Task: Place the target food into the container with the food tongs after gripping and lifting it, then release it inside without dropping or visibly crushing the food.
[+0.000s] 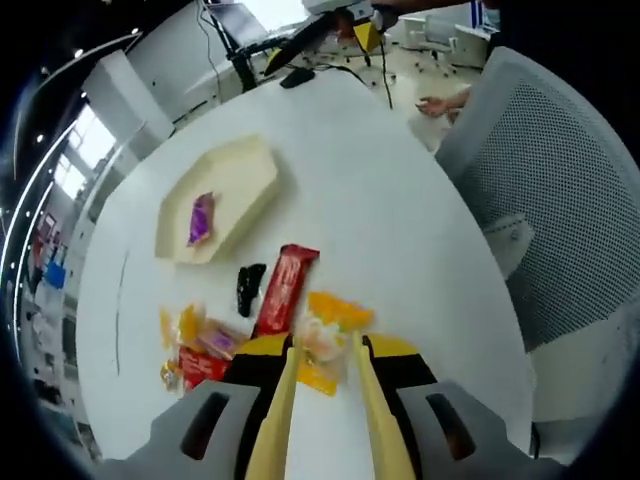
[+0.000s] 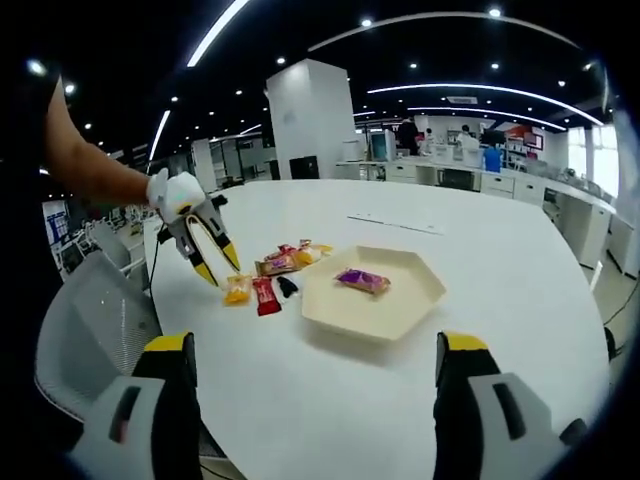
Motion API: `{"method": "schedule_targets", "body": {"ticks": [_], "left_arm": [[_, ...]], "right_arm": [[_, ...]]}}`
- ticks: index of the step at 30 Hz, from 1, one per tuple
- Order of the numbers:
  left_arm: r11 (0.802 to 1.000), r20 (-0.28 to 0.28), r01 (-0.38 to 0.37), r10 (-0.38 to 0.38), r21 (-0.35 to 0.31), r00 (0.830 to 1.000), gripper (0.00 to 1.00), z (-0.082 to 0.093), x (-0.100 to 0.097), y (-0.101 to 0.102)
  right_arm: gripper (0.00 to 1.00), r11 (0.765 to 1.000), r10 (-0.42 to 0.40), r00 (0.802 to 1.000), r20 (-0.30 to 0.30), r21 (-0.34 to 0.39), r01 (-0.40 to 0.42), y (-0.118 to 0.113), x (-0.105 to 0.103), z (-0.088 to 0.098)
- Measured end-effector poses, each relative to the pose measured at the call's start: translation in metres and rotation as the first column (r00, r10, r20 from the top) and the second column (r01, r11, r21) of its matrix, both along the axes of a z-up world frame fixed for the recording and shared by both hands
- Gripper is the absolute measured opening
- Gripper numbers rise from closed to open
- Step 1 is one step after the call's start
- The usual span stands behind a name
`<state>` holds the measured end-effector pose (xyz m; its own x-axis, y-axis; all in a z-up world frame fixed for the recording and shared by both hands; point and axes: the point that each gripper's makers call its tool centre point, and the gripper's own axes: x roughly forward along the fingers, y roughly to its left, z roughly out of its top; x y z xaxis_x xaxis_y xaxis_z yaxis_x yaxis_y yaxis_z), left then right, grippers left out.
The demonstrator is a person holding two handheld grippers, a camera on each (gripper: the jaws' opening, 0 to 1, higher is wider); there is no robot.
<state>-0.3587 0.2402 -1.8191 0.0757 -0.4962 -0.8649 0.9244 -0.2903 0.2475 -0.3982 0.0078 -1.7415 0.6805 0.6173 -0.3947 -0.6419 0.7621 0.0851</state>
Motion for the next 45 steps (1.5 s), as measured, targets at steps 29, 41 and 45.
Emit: {"method": "schedule_targets", "body": {"ticks": [29,41,45], "left_arm": [[0.970,-0.059,-0.235,0.232,-0.059,0.971,0.14,0.000,0.016,-0.002],[0.951,-0.225,-0.308,0.297,-0.013,0.928,0.14,0.025,0.012,0.001],[0.942,-0.173,-0.335,0.327,-0.022,0.929,0.14,0.032,0.029,0.003]], "right_arm": [[0.97,1.000,-0.003,1.000,-0.009,0.011,0.003,0.002,-0.002,-0.001],[0.97,1.000,0.008,1.000,-0.017,0.013,-0.007,0.008,0.000,-0.004],[0.97,1.000,0.008,1.000,-0.012,0.017,-0.007,0.008,0.002,-0.002]]}}
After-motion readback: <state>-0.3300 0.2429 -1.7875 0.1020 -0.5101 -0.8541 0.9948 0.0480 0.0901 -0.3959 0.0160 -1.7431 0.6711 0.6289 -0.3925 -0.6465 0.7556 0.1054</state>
